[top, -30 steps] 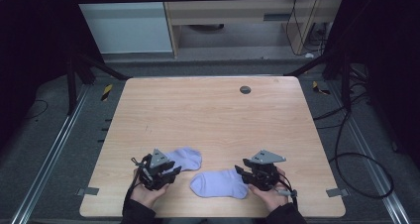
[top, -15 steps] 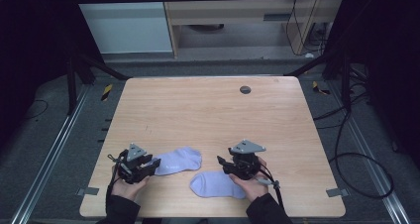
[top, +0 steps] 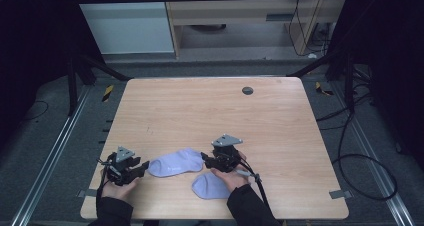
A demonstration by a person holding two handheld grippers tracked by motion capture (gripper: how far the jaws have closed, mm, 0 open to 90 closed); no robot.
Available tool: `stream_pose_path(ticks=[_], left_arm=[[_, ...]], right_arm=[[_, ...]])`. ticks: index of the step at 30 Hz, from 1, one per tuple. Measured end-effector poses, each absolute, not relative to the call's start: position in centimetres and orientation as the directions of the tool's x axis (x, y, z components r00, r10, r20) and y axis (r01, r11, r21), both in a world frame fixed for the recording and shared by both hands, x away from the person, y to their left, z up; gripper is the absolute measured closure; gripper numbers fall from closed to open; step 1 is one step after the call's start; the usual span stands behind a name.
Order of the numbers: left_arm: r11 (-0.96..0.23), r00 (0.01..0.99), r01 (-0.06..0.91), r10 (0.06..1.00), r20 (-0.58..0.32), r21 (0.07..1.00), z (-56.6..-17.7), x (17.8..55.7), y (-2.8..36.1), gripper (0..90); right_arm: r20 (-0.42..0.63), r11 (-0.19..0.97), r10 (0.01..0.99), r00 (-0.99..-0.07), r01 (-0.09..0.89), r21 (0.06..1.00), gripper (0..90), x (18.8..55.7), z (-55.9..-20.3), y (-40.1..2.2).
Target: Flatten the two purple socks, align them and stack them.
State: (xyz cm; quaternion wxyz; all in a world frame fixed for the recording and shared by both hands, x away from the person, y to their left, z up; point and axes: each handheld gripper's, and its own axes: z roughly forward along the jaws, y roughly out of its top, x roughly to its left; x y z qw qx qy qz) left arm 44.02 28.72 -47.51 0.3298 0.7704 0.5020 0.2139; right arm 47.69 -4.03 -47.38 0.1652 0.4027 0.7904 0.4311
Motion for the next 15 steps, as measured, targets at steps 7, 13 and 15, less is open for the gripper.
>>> stream_pose_path(ticks=[7, 13, 15], left_arm=[[-0.303, 0.414, 0.633, 0.910, 0.020, 0.712, -48.1, 44.3, 28.4, 57.8], [-0.313, 0.429, 0.635, 0.903, 0.014, 0.706, -48.5, 44.6, 28.2, 58.5], [-0.319, 0.437, 0.636, 0.899, 0.013, 0.703, -48.6, 44.7, 28.0, 59.0]], right_arm=[[0.078, 0.320, 0.784, -0.616, 0.509, 0.799, 45.3, 48.8, -48.4, -2.0], [0.062, 0.349, 0.784, -0.618, 0.520, 0.779, 48.3, 49.5, -49.3, -0.5], [0.052, 0.364, 0.783, -0.620, 0.524, 0.770, 49.9, 49.7, -49.7, -0.3]])
